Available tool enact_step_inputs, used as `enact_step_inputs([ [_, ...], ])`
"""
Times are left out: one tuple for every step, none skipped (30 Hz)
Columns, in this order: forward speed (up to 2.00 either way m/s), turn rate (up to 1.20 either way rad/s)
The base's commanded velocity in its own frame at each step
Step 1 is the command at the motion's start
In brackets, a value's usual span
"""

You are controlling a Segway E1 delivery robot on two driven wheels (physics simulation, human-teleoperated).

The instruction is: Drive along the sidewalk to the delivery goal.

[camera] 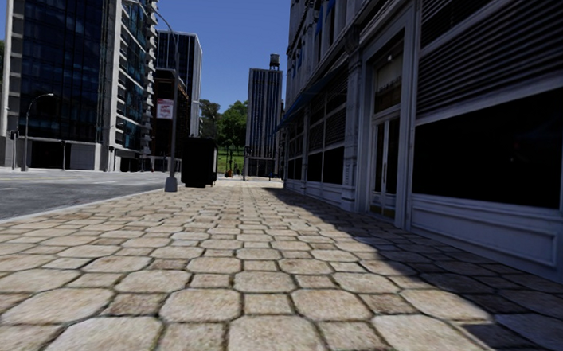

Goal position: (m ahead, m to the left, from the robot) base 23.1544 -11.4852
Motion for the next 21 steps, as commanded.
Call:
enact_step_inputs([
  [1.70,0.88],
  [1.70,0.77],
  [1.70,0.03],
  [1.70,0.00],
  [1.70,0.00],
  [1.70,0.00],
  [1.70,0.00],
  [1.70,0.00],
  [1.70,0.00],
  [1.70,0.00],
  [1.70,0.00],
  [1.70,0.00],
  [1.70,0.00],
  [1.70,0.00],
  [1.70,0.00],
  [1.70,0.00],
  [1.70,0.00],
  [1.70,0.00],
  [1.70,0.00],
  [1.70,0.00],
  [1.70,0.00],
])
